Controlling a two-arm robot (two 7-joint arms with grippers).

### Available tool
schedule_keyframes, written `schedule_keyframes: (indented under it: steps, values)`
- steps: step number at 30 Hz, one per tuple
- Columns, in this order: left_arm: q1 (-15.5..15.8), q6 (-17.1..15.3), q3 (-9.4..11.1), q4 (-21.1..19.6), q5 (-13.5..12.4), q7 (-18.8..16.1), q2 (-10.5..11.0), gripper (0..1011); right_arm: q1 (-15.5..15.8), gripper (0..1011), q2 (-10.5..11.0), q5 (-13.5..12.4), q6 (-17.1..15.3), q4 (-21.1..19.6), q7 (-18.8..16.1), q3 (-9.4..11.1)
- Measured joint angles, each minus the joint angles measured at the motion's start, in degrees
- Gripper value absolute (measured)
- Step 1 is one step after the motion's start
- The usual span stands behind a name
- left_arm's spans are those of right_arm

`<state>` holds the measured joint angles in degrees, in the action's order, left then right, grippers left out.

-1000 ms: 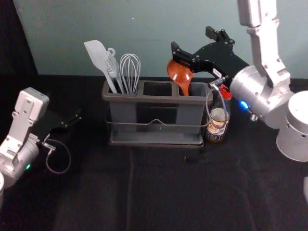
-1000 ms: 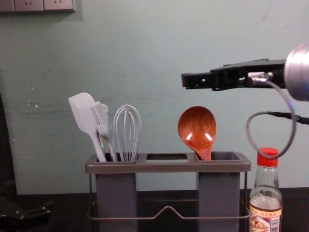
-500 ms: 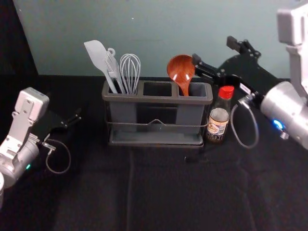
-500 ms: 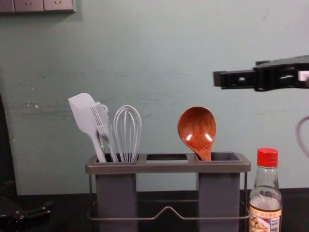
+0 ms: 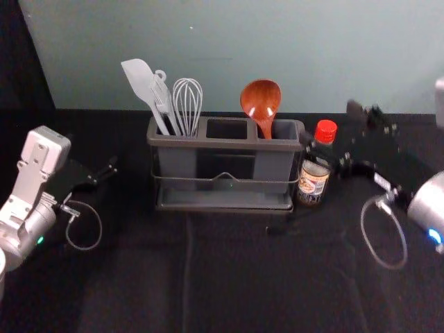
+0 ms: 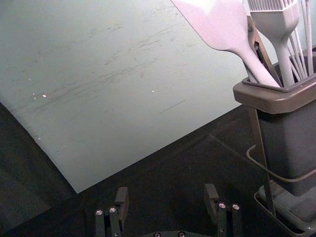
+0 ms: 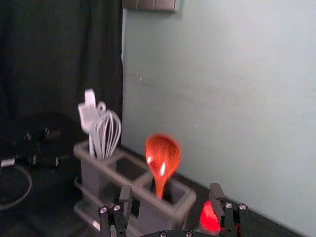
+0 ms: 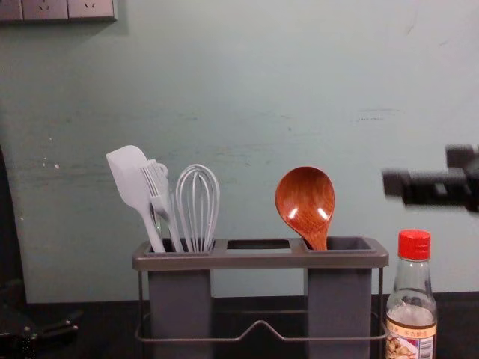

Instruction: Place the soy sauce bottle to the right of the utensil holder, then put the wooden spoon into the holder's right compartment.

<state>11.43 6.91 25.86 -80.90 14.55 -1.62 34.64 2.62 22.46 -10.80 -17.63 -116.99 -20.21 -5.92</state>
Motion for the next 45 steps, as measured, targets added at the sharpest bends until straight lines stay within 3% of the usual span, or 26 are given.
schedule_keyframes:
  steps: [7, 12, 26, 33, 45]
  values:
    - [0.0, 0.0, 0.0, 0.0, 0.0, 0.0, 0.0, 1005, 4.6, 1003, 2.2, -1.4, 4.7, 3.2, -1.0, 0.7]
    - [0.0, 0.0, 0.0, 0.0, 0.0, 0.0, 0.0, 1005, 5.7, 1003, 2.7, -1.4, 7.7, 5.9, -1.0, 0.2]
    - [0.0, 0.0, 0.0, 0.0, 0.0, 0.0, 0.0, 1005, 6.0, 1003, 1.5, 0.1, 15.2, 14.0, 1.5, -4.3]
    - [0.0, 0.0, 0.0, 0.0, 0.0, 0.0, 0.0, 1005, 5.1, 1003, 0.6, 0.4, 17.0, 16.6, 2.0, -5.3]
    - [0.0, 0.0, 0.0, 0.0, 0.0, 0.0, 0.0, 1005, 4.8, 1002, 0.5, 0.0, 17.0, 16.9, 1.6, -5.4]
